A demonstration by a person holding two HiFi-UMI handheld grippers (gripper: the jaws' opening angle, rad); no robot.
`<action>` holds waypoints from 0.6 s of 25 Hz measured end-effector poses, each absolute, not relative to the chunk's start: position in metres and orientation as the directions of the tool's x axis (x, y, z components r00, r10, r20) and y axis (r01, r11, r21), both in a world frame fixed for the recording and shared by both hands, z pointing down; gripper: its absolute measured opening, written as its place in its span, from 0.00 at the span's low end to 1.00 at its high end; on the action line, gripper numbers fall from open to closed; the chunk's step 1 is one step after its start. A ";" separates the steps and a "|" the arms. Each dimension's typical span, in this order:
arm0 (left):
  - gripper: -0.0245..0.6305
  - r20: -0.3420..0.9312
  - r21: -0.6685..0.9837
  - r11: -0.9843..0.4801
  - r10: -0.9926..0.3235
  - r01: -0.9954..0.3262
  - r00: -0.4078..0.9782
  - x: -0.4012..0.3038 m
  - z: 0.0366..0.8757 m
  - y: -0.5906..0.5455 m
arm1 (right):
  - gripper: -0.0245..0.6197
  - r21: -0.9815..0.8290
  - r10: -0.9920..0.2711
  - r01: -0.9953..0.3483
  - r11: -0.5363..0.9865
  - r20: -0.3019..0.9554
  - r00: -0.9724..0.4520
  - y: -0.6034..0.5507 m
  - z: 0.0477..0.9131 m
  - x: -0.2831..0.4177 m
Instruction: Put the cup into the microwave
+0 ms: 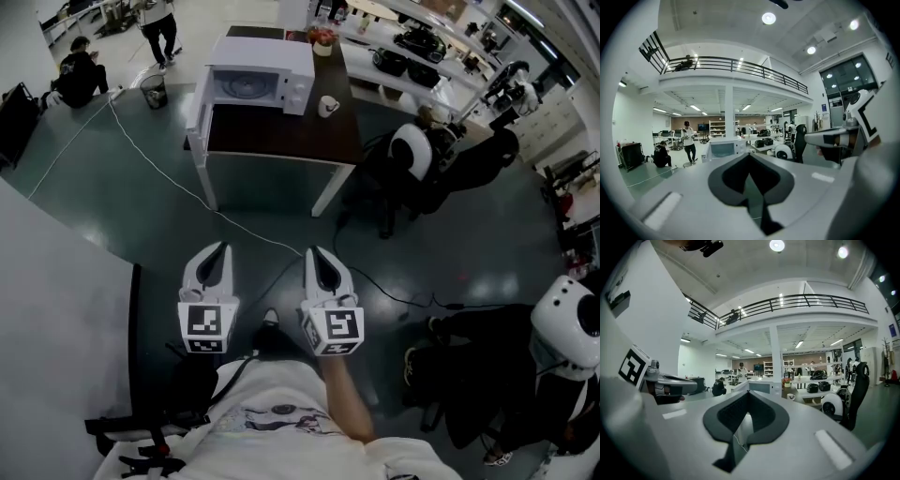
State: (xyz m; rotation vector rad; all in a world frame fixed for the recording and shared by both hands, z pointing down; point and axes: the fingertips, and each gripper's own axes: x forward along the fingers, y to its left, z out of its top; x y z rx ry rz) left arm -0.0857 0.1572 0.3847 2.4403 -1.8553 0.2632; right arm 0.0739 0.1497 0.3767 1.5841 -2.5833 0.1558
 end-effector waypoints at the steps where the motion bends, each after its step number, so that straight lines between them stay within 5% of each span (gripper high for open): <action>1: 0.04 0.171 -0.055 -0.267 -0.952 -0.962 0.255 -0.082 0.382 0.145 | 0.04 -0.035 -0.877 -0.888 0.459 0.144 -0.459 0.138 0.375 0.075; 15: 0.04 0.189 -0.088 -0.280 -0.947 -0.956 0.260 -0.027 0.375 0.035 | 0.04 -0.067 -0.845 -0.860 0.507 0.157 -0.511 0.032 0.376 0.110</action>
